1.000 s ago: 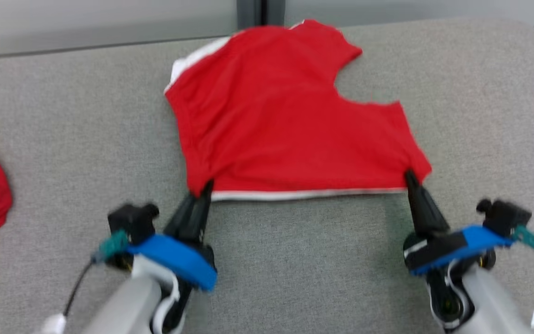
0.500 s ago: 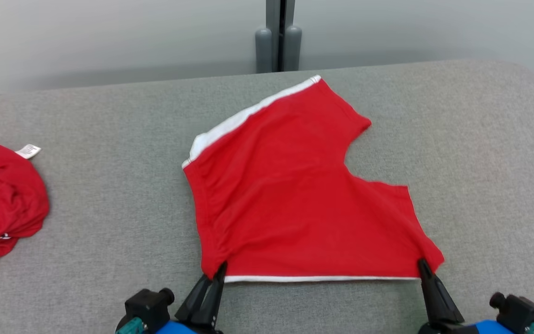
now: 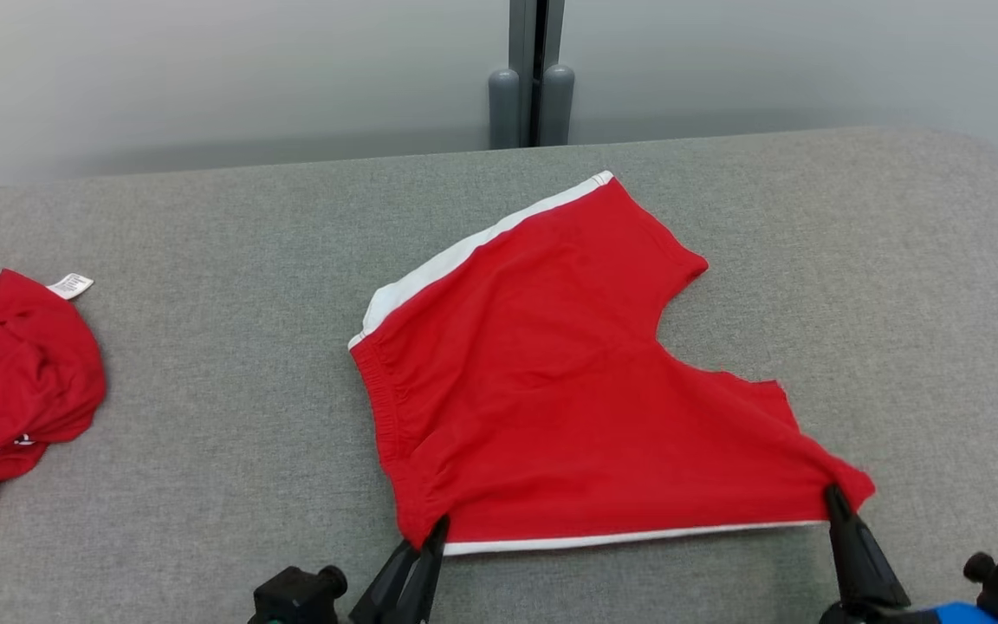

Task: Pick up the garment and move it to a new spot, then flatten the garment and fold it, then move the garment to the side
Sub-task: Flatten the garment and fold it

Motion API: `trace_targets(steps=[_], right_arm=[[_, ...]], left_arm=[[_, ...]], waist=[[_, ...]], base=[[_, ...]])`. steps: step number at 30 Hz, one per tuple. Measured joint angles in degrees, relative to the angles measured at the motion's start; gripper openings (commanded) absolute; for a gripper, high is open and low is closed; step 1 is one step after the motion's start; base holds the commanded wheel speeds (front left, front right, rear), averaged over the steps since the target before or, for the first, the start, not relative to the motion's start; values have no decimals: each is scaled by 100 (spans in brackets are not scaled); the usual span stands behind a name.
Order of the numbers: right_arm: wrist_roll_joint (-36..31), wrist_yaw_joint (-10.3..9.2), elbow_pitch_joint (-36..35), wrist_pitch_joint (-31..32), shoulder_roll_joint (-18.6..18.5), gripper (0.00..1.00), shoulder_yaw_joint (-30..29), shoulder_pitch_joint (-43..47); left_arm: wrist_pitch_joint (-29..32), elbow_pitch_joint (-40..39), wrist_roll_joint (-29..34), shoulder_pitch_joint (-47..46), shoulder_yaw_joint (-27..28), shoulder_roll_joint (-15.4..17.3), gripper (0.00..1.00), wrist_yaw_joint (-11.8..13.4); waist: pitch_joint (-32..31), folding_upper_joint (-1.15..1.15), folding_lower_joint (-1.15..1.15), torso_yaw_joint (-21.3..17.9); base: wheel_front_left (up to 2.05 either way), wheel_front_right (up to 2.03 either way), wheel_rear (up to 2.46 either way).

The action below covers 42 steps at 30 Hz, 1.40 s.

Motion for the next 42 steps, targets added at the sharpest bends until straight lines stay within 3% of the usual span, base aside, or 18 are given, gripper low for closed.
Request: trace_targets(steps=[10, 18, 31, 40, 41, 42], right_arm=[[-134, 0, -16, 164, -221, 0, -252, -832], [-310, 1, 294, 343, -430, 0, -348, -2219], [-870, 1, 2409, 817, -619, 0, 146, -4933], [-1092, 1, 3936, 581, -600, 0, 410, -6313], [-1112, 1, 4092, 549, -579, 2, 448, -6414], [-1135, 1, 4232, 500, -561, 82, 488, -6493]], left_arm=[[0, -3, 103, -407, 3, -58, 0, -75], [7, 157, 178, -1200, 102, -238, 0, -174], [34, 1081, 189, -2800, 245, -408, 0, -386], [16, 1747, 151, -3529, 237, -641, 0, -463], [15, 1802, 152, -3571, 243, -657, 48, -476], [12, 1860, 159, -3606, 252, -677, 100, -476]], waist=[[174, 1, 1, 157], [527, 2, 1, 370], [1284, 2, 2, 736], [1705, 3, 2, 925], [1732, 3, 2, 941], [1750, 3, 1, 957]], base=[[0, 0, 0], [0, 0, 0], [0, 0, 0], [0, 0, 0], [0, 0, 0], [0, 0, 0]])
